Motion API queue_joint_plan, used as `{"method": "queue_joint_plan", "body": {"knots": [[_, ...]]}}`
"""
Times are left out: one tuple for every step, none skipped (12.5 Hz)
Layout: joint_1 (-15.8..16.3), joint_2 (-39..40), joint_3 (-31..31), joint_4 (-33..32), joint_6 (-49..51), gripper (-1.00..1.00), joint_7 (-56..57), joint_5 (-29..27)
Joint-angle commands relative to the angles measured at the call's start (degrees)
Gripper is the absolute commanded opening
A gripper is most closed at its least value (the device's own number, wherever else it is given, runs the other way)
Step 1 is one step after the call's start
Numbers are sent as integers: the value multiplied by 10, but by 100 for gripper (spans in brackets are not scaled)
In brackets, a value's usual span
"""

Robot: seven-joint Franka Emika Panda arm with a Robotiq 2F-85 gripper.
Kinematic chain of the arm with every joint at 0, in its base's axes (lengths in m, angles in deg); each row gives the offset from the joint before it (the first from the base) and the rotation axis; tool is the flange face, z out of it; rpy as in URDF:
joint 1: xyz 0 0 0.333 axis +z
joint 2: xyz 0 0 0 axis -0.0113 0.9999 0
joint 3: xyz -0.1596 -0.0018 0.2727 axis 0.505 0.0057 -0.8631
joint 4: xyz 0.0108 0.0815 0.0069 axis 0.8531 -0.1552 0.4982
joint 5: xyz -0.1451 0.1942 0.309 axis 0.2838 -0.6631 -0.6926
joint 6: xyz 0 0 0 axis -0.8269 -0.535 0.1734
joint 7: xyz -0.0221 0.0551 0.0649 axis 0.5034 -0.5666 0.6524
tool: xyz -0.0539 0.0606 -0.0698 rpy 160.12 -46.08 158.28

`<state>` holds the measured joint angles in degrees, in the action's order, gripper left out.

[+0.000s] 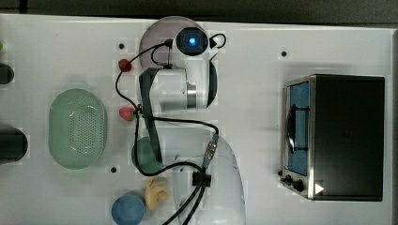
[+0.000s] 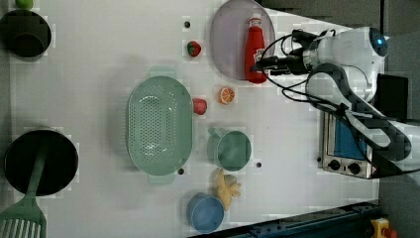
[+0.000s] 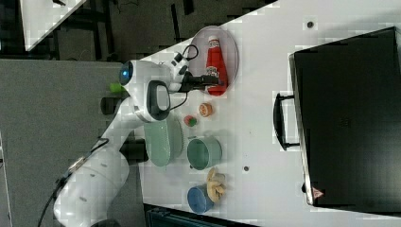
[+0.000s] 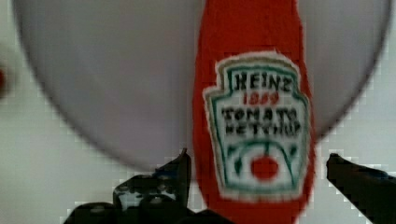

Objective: Pick ketchup from plate and place it on table.

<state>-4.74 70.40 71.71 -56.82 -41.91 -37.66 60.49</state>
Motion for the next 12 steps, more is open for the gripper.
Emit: {"method": "queue_joint_plan", "body": {"knots": [[2,6,4,17,-34,100,18,15],[2,15,3,20,-44,100,18,15],[3,23,3,24,-55,100,18,15],[4,30,3,26,-63,100,18,15],[5,35,2,28,-67,100,18,15],[7,40,3,33,-73,100,18,15],[6,44,4,36,-74,100,18,15],[7,45,4,36,-74,100,18,15],[6,48,4,36,-74,93,18,15],[6,49,5,36,-75,68,18,15],[6,49,5,38,-75,43,18,15],[6,47,4,39,-75,26,18,15]]}}
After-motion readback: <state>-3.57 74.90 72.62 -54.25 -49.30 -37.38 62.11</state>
